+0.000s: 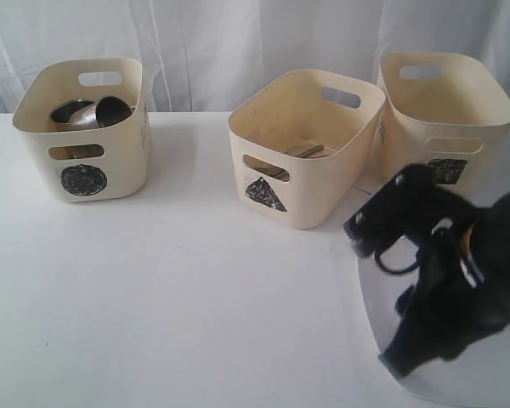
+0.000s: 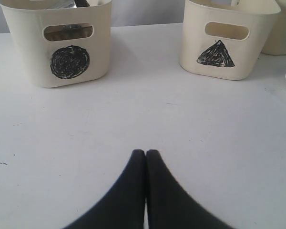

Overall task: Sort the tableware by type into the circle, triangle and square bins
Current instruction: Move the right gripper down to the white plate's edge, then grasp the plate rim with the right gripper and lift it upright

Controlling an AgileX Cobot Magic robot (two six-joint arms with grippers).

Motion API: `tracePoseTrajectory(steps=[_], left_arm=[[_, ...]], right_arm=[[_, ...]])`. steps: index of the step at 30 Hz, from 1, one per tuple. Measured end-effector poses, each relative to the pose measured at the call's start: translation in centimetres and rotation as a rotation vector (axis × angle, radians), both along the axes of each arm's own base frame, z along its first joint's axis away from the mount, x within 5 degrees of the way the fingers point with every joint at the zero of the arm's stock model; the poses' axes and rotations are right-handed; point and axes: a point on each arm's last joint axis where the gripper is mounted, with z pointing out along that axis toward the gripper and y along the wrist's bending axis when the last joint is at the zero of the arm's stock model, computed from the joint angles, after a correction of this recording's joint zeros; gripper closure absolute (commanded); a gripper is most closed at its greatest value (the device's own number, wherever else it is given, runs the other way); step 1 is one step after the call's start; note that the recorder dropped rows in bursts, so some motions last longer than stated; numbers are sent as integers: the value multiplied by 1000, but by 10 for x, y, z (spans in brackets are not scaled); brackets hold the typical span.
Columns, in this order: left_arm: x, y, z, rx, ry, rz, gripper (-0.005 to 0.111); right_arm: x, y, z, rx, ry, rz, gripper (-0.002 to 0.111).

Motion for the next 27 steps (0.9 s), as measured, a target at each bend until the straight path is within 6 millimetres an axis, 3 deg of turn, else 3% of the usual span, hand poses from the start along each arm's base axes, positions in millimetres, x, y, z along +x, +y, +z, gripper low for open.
tracePoseTrajectory(steps=[4,10,16,27], left_arm=[[0,0,0,0,0,0,107],[0,0,0,0,0,0,107],[0,0,0,0,0,0,107],[0,0,0,0,0,0,107]], right_arm=[[-6,29,-22,-83,-3,16,49],[0,62,-71,-118,63,7,50],[10,62,-94,-225,40,-25,52],[19,59,-112,-337,-3,-56,52]])
